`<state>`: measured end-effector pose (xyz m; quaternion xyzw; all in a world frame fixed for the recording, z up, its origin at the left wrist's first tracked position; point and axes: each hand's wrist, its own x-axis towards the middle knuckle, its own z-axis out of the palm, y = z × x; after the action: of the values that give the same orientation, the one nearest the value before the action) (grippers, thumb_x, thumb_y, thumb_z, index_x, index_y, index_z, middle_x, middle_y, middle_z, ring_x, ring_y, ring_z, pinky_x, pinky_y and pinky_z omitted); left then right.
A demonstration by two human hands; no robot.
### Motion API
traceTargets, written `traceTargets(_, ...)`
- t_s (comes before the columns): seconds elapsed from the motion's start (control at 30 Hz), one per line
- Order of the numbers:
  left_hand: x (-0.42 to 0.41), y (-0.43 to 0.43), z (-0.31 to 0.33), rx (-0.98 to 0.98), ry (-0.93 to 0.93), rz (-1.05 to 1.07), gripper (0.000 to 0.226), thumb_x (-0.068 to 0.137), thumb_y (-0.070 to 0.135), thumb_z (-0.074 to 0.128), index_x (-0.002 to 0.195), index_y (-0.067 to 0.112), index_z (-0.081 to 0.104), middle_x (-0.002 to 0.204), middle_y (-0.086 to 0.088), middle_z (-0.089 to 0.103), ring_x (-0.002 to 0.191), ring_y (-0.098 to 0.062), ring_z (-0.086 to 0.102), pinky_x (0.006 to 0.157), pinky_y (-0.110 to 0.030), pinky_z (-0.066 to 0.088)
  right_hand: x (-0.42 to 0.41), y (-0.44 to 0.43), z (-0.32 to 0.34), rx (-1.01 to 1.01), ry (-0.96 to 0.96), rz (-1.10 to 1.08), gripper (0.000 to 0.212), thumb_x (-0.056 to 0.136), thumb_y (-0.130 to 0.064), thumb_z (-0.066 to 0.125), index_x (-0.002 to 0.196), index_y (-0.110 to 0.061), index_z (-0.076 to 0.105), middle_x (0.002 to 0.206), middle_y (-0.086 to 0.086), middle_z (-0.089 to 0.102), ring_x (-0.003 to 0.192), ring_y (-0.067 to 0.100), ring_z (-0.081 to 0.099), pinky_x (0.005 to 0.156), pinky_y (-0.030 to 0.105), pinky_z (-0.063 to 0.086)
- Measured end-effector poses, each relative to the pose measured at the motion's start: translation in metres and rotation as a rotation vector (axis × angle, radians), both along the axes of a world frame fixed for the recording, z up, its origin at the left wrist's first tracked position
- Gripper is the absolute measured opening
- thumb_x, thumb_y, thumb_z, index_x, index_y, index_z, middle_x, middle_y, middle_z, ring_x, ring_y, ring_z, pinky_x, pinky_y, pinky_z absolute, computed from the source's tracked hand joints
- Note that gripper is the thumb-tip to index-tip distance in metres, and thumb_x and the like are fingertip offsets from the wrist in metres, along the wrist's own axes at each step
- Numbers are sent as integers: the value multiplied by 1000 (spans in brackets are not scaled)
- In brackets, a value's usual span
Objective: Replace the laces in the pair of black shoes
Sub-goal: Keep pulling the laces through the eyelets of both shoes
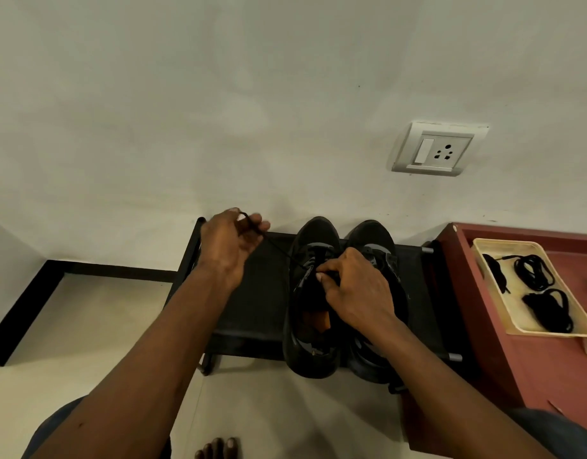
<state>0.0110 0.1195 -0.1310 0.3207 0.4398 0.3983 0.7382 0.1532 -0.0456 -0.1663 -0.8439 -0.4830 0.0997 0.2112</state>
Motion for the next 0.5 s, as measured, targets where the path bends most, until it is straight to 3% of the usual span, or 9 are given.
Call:
traceTargets(0.07, 6, -9, -2, 127, 168, -118, 16, 106, 18, 49, 97, 13, 62, 71, -2, 62, 58, -14, 60, 68, -33, 55, 3, 1, 2, 32, 23, -23, 22, 98, -45, 65, 117, -36, 73, 109, -12, 52, 95, 7, 53, 86, 27, 47)
traceTargets(0.17, 13, -24, -13, 716, 717, -419, 25, 103, 40, 54, 89, 25, 67, 73, 9, 62, 67, -7, 59, 61, -24, 45, 7, 3, 3, 63, 10, -40, 19, 96, -44, 68, 114, -38, 73, 102, -16, 52, 94, 6, 53, 84, 29, 48)
traceTargets(0.23, 16, -33, -16, 927, 920, -598, 11, 94, 36, 61, 84, 33, 63, 74, 14, 64, 69, -2, 60, 59, -18, 39, 7, 3, 3, 64, 7, -35, 19, 96, -44, 68, 114, -38, 73, 100, -17, 50, 94, 6, 53, 83, 28, 46)
traceTargets(0.37, 22, -37, -20, 935, 1029, -812, 11, 89, 25, 66, 84, 35, 63, 76, 14, 64, 68, -3, 60, 56, -12, 35, 7, 1, 1, 79, 14, -33, 18, 97, -43, 67, 113, -37, 73, 105, -14, 56, 97, 9, 58, 86, 31, 50)
traceTargets(0.5, 23, -31, -20, 924, 1059, -878, 5, 94, 29, 66, 94, 34, 64, 87, 12, 66, 80, -6, 62, 70, -23, 46, 8, 0, 2, 97, 9, -26, 17, 97, -41, 68, 112, -34, 73, 101, -17, 52, 89, 3, 50, 83, 28, 46)
